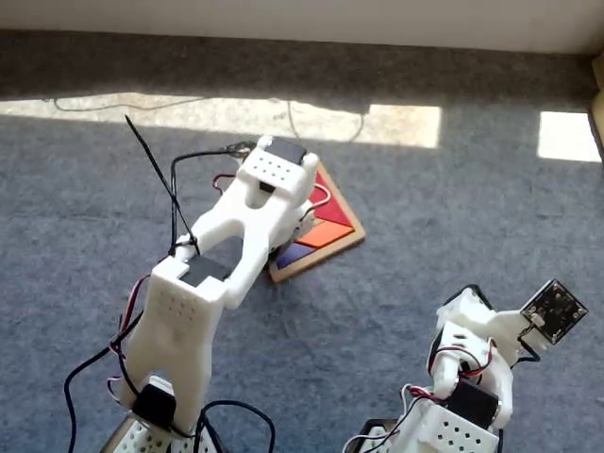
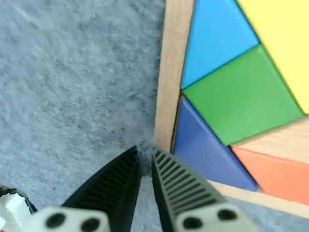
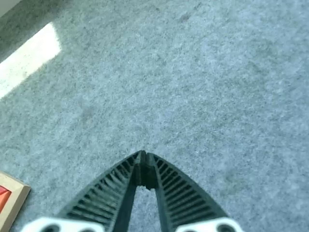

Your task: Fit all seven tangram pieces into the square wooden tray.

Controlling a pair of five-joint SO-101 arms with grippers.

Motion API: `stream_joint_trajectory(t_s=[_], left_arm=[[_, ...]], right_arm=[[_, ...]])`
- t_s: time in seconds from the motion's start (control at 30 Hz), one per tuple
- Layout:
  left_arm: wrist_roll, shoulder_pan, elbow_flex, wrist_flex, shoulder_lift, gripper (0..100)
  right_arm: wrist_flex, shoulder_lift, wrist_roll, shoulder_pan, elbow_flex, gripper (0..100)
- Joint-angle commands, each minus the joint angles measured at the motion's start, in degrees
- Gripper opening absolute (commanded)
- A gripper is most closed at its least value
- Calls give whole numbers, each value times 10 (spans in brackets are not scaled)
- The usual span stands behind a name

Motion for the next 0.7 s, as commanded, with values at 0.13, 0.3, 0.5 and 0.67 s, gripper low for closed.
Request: stream_joint_trajectory(t_s=[0.13,0.3,0.5,0.67], left_arm=[[-4,-10,-18,45,-78,6],[-6,-13,-7,50,-95,6],[-6,-12,42,48,-153,6],[-6,-13,92,47,-217,6]], right_arm=[[-10,-4,7,-7,65,10],[-10,-4,7,-7,65,10],[-10,-4,7,-7,65,10],[-10,-4,7,-7,65,10]])
